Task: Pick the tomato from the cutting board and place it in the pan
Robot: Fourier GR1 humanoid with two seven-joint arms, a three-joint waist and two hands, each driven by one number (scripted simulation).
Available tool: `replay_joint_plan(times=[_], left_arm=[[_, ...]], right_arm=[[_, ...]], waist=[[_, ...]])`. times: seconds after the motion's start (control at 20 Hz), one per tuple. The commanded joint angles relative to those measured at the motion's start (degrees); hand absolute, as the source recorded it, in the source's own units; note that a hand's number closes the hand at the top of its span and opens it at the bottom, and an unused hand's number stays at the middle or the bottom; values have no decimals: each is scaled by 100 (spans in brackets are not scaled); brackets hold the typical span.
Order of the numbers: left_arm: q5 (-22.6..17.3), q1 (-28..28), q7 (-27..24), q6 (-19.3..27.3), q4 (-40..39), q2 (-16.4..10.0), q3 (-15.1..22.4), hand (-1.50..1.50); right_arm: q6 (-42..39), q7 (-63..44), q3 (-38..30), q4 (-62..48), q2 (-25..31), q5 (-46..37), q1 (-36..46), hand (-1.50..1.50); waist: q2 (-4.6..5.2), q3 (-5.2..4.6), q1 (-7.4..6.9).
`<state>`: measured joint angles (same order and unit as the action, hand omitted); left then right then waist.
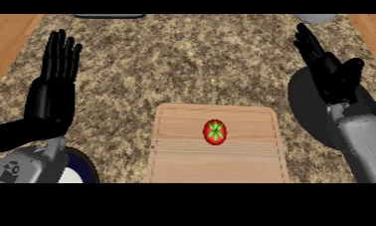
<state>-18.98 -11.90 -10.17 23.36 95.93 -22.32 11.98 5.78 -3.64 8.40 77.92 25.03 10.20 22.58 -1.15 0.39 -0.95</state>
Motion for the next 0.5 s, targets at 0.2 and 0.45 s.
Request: replay_joint_plan(times=[0.2,0.45], left_arm=[[186,-41,413,-227,-529,-221,261,0],[39,-118,1069,-276,-999,-401,94,0]], right_arm=[[-2597,611,1675,42,-801,610,462,150],[-3052,3183,1531,-330,-101,-340,83,-150]], waist=[[364,4,-526],[213,-6,26]])
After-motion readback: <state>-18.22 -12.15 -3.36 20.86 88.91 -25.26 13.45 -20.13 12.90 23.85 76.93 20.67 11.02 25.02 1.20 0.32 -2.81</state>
